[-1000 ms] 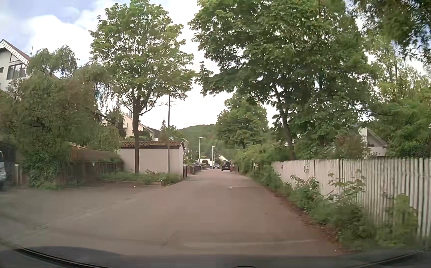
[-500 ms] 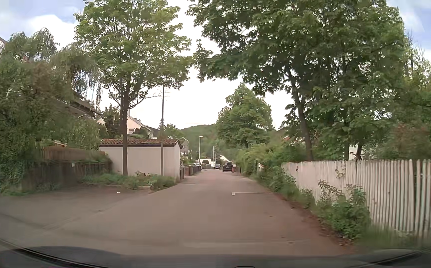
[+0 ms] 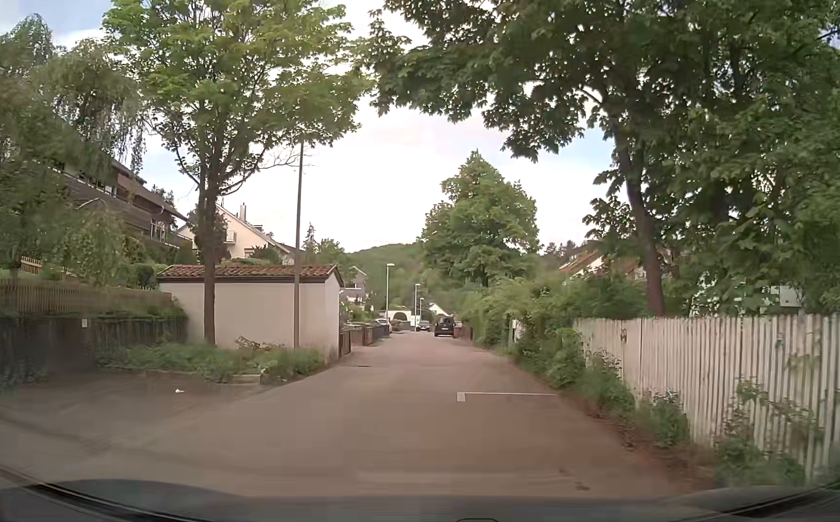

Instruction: Follow the waypoints while adhering to traffic rules and regulations

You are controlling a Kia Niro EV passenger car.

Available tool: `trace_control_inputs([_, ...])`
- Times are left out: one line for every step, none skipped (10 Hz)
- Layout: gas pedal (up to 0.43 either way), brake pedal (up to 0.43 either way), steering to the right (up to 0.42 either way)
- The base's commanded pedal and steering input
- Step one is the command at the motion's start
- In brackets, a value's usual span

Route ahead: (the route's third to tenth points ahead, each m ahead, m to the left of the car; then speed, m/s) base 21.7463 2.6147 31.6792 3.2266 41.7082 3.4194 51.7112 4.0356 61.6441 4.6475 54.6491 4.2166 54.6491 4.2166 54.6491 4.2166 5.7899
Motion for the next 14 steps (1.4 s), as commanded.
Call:
trace_control_inputs([0.098,0.000,0.003])
trace_control_inputs([0.098,0.000,0.003])
trace_control_inputs([0.098,0.000,0.003])
trace_control_inputs([0.098,0.000,0.003])
trace_control_inputs([0.098,0.000,0.002])
trace_control_inputs([0.098,0.000,0.003])
trace_control_inputs([0.098,0.000,0.002])
trace_control_inputs([0.087,0.000,0.003])
trace_control_inputs([0.087,0.000,0.002])
trace_control_inputs([0.079,0.000,0.002])
trace_control_inputs([0.067,0.000,0.001])
trace_control_inputs([0.067,0.000,0.001])
trace_control_inputs([0.059,0.000,0.002])
trace_control_inputs([0.059,0.000,0.001])
